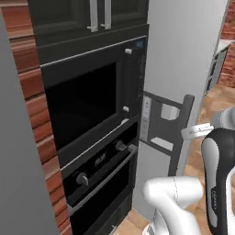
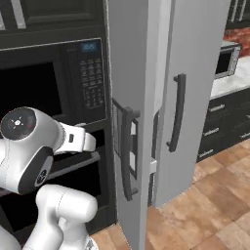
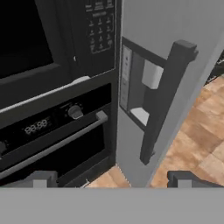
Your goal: Take the garlic and steak from the highest rack and move them to the second highest rack where the chicken drumstick and garlic are located, to maximize freezer space. Close the freezer door after rearranging.
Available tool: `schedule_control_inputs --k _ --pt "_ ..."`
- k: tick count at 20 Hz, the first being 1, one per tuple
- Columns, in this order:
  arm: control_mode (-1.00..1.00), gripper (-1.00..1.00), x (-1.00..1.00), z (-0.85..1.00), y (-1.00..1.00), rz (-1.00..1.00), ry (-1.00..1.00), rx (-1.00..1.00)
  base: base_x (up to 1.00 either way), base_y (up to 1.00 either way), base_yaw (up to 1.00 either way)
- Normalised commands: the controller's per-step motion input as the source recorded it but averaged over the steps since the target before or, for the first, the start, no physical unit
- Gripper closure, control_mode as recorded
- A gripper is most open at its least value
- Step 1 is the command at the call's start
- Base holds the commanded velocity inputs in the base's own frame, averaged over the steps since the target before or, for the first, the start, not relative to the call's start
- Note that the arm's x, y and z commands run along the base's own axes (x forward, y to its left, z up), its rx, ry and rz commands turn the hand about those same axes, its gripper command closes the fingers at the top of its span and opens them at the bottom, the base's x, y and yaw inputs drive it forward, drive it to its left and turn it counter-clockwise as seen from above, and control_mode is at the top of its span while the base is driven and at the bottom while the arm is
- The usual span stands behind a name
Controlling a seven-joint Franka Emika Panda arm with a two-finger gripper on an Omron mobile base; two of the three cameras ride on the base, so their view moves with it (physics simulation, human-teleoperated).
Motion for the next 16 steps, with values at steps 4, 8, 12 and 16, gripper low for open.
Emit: schedule_control_inputs --k 4,8,12,16 --pt "1.00 -1.00 0.00 0.00 0.00 0.00 0.00 0.00 0.33 0.53 -0.51" --pt "1.00 -1.00 0.00 0.00 0.00 0.00 0.00 0.00 0.24 0.49 -0.39" --pt "1.00 -1.00 0.00 0.00 0.00 0.00 0.00 0.00 0.15 0.45 -0.30" --pt "1.00 -1.00 0.00 0.00 0.00 0.00 0.00 0.00 0.25 0.46 -0.27"
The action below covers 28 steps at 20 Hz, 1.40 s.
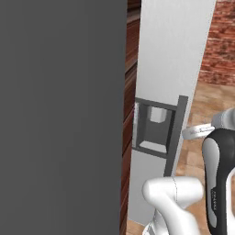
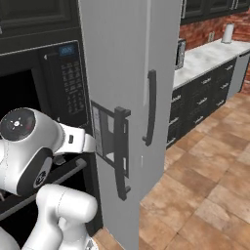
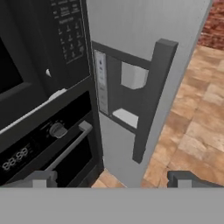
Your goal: Take the garlic and steak from the highest rack and move them to the second highest rack where the chicken drumstick and garlic are located, to maximize freezer space. Close the freezer door after rearranging.
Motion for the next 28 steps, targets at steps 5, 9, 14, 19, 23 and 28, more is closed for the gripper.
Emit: schedule_control_inputs --k 5,9,14,19,23,28 --pt "-1.00 -1.00 0.06 0.08 0.01 0.00 -0.06 0.00 0.04 0.12 -0.04" --pt "-1.00 -1.00 0.34 0.82 0.00 -0.02 -0.05 -0.03 0.00 0.00 0.00" --pt "-1.00 -1.00 0.56 0.53 0.00 -0.24 0.00 -0.02 0.00 0.00 0.00" --pt "-1.00 -1.00 0.88 0.02 0.00 -0.19 -0.02 0.00 0.00 0.00 0.00" --pt "-1.00 -1.00 0.99 -0.01 -0.15 -0.03 0.00 0.00 0.00 0.00 0.00" --pt "-1.00 -1.00 0.99 -0.06 -0.20 0.00 0.00 0.00 0.00 0.00 0.00"
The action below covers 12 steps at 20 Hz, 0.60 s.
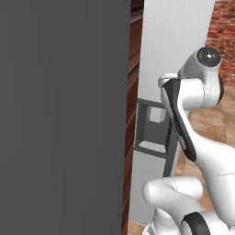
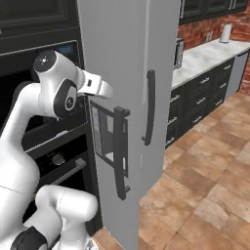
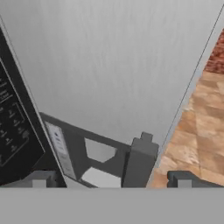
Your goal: Take the garlic and steak from the highest rack and move them to the second highest rack where the chicken drumstick and garlic are located, to maximize freezer space. Close the freezer door after rearranging.
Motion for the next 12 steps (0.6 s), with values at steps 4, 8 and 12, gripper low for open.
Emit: schedule_control_inputs --k 4,8,12 --pt "-1.00 -1.00 0.96 -0.14 -0.18 0.00 0.00 0.00 0.00 0.00 0.00" --pt "-1.00 -1.00 0.99 -0.15 -0.15 0.00 -0.02 0.00 0.00 0.00 0.00" --pt "-1.00 -1.00 0.99 -0.19 -0.12 0.00 -0.02 0.00 0.00 0.00 0.00"
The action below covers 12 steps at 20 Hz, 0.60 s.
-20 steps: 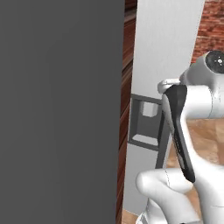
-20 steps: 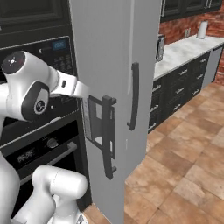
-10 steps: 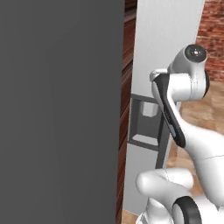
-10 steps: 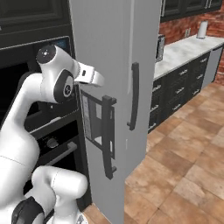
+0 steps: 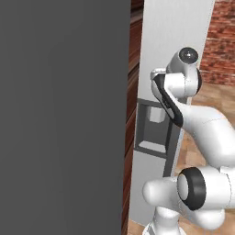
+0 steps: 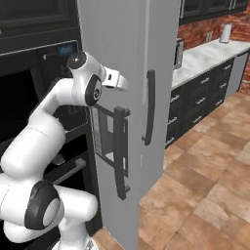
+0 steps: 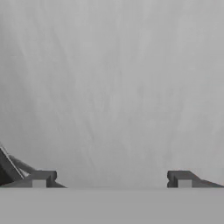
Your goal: Take the garlic and steak from the highest rack and move them to the second highest rack where the chicken drumstick and garlic are located, to maximize freezer space. Close the freezer door after rearranging.
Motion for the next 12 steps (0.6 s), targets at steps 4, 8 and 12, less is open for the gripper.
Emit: schedule_control_inputs --k 4,8,12 --pt "-1.00 -1.00 0.99 -0.23 -0.12 0.00 -0.01 0.00 0.00 0.00 0.00" --pt "-1.00 -1.00 1.00 -0.25 -0.08 0.00 0.00 0.00 0.00 0.00 0.00" --pt "-1.00 -1.00 1.00 -0.26 0.01 0.26 0.00 0.00 0.00 0.00 0.00"
